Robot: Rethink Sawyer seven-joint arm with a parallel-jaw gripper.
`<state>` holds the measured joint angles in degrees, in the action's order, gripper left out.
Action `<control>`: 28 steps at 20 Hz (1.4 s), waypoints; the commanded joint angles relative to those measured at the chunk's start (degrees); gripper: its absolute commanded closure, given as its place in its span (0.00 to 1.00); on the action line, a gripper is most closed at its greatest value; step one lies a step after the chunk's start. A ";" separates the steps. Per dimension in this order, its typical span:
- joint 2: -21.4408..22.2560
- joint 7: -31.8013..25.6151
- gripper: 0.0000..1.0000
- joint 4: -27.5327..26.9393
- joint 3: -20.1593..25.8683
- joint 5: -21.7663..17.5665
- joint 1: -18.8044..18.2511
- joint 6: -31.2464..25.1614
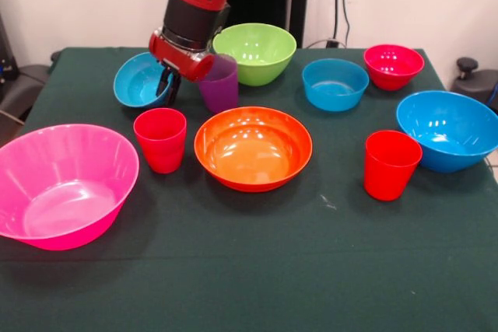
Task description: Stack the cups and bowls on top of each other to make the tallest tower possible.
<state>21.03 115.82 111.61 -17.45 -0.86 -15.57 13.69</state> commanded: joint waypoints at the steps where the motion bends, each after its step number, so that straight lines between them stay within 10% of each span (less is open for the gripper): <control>1: -4.77 6.56 1.00 -4.12 6.52 0.69 1.08 -3.23; 28: 6.48 6.35 1.00 -2.57 1.90 3.17 7.41 -21.15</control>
<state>24.37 115.82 111.61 -19.59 -0.67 -9.65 2.18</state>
